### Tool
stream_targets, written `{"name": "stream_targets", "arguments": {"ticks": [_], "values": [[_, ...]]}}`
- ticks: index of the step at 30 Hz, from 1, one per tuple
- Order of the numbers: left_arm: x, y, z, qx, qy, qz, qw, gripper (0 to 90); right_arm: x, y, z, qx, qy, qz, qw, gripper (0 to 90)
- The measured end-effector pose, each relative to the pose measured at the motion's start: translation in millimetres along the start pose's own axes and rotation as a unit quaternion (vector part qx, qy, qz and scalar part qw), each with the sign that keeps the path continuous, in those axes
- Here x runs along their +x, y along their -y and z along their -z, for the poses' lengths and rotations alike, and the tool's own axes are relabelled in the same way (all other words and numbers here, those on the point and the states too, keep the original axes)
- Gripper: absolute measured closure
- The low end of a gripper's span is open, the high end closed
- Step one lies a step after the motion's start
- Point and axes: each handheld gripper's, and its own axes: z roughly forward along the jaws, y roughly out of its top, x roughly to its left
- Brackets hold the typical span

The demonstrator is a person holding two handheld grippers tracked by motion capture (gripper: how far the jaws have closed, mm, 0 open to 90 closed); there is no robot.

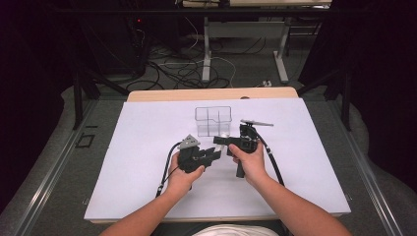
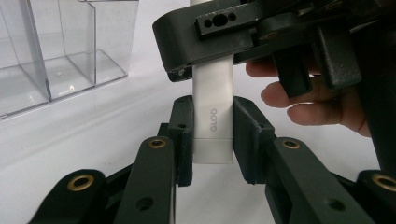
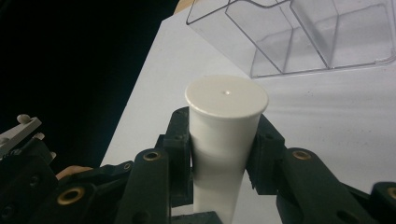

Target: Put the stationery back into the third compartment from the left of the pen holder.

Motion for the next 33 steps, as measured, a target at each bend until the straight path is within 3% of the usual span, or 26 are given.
{"name": "stream_targets", "arguments": {"ticks": [9, 14, 25, 33], "values": [[0.9, 1.4, -0.9, -0.001, 0.005, -0.001, 1.0, 70.7, -1.5, -0.4, 1.3, 0.005, -0.005, 0.002, 1.0, 66.3], [2.4, 1.5, -0.6, 0.003, 0.004, -0.002, 1.0, 66.0, -2.5, -1.4, 2.2, 0.002, -0.004, 0.009, 0.9999, 66.4], [6.8, 3.7, 1.1, 0.007, -0.012, -0.007, 0.9999, 55.1, -5.3, -10.6, 13.0, -0.018, 0.002, 0.008, 0.9998, 66.4], [8.2, 5.6, 1.1, 0.006, -0.025, -0.015, 0.9996, 48.2, -2.4, -21.5, 22.2, -0.037, 0.009, 0.021, 0.999, 66.5]]}}
